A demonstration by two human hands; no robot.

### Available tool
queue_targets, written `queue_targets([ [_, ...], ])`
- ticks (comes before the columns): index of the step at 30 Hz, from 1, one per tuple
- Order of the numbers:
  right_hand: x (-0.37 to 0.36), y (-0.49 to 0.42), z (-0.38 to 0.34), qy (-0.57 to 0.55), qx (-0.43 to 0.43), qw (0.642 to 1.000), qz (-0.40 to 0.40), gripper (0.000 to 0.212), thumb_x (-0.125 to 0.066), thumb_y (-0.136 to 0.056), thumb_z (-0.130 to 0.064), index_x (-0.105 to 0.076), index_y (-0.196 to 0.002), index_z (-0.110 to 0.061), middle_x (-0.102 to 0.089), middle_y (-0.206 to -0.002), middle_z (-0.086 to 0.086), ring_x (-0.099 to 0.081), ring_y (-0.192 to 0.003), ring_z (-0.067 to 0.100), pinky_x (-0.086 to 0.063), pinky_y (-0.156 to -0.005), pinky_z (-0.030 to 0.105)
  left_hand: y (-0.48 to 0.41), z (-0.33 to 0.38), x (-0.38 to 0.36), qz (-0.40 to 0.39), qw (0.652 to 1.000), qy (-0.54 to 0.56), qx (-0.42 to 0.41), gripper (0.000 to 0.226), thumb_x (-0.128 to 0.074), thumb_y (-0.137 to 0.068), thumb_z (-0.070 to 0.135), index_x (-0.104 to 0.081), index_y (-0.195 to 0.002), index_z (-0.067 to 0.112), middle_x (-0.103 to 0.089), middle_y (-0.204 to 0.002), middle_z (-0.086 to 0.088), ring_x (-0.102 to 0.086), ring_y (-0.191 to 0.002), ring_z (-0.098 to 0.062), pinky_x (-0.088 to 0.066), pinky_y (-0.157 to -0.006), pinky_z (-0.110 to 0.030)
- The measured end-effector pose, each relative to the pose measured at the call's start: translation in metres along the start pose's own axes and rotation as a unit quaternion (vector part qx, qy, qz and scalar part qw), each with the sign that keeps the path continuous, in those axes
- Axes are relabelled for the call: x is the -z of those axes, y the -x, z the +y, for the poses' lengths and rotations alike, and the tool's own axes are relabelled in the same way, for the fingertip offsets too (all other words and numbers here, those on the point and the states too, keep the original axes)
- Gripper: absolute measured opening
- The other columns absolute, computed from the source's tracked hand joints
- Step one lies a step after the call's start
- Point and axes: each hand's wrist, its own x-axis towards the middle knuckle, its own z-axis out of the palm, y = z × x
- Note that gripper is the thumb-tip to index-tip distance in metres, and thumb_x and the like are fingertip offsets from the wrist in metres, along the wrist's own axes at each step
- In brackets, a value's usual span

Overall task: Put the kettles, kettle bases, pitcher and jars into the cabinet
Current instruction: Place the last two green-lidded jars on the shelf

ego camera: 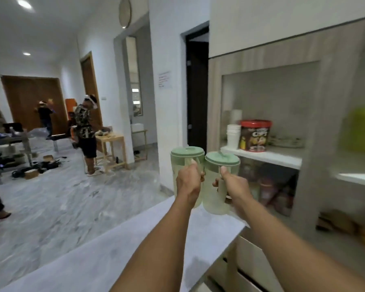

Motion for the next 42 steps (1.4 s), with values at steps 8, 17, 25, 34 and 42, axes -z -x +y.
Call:
queue_targets([
  [8, 0.202, 0.015, -0.051, 0.006, 0.060, 0.975, 0.213, 0.040, -0.055, -0.093, -0.048, -0.072, -0.088, -0.013, -0.077, -0.090, 0.006, -0.069, -0.088, 0.026, -0.053, -0.086, 0.042, 0.049, 0.041, -0.200, -0.195, 0.977, 0.057, -0.062, 0.054, -0.040, -0.082, 0.054, -0.071, -0.080, 0.011, -0.073, -0.093, -0.020, -0.069, -0.094, -0.039, -0.053, -0.088, -0.058],
  [17, 0.404, -0.004, -0.070, 0.043, 0.108, 0.932, 0.344, 0.041, -0.050, -0.097, -0.046, -0.069, -0.079, -0.014, -0.075, -0.088, 0.006, -0.067, -0.088, 0.025, -0.051, -0.090, 0.045, 0.107, 0.073, -0.398, -0.334, 0.938, 0.058, -0.073, 0.052, -0.032, -0.101, 0.045, -0.068, -0.082, 0.012, -0.072, -0.095, -0.013, -0.068, -0.095, -0.030, -0.052, -0.085, -0.043],
  [25, 0.519, -0.085, -0.065, 0.046, 0.100, 0.940, 0.324, 0.039, -0.052, -0.097, -0.044, -0.070, -0.081, -0.013, -0.076, -0.086, 0.008, -0.069, -0.083, 0.025, -0.053, -0.087, 0.044, 0.083, 0.061, -0.536, -0.314, 0.948, 0.055, -0.015, 0.057, -0.027, -0.101, 0.048, -0.069, -0.083, 0.014, -0.073, -0.099, -0.015, -0.068, -0.098, -0.032, -0.051, -0.095, -0.049],
  [34, 0.539, -0.222, -0.053, 0.008, 0.064, 0.966, 0.251, 0.040, -0.050, -0.099, -0.039, -0.063, -0.086, -0.003, -0.068, -0.075, 0.017, -0.061, -0.064, 0.025, -0.052, -0.068, 0.037, -0.001, 0.031, -0.606, -0.243, 0.969, 0.040, 0.029, 0.051, -0.040, -0.100, 0.046, -0.068, -0.107, 0.004, -0.071, -0.107, -0.017, -0.067, -0.101, -0.035, -0.052, -0.089, -0.039],
  [42, 0.550, -0.348, -0.061, -0.018, 0.006, 0.971, 0.240, 0.045, -0.047, -0.099, -0.041, -0.058, -0.072, -0.007, -0.059, -0.061, 0.011, -0.051, -0.047, 0.021, -0.038, -0.045, 0.025, -0.119, 0.019, -0.669, -0.145, 0.987, 0.002, 0.062, 0.042, -0.042, -0.101, 0.034, -0.069, -0.092, 0.003, -0.070, -0.105, -0.023, -0.063, -0.085, -0.031, -0.044, -0.071, -0.031],
])
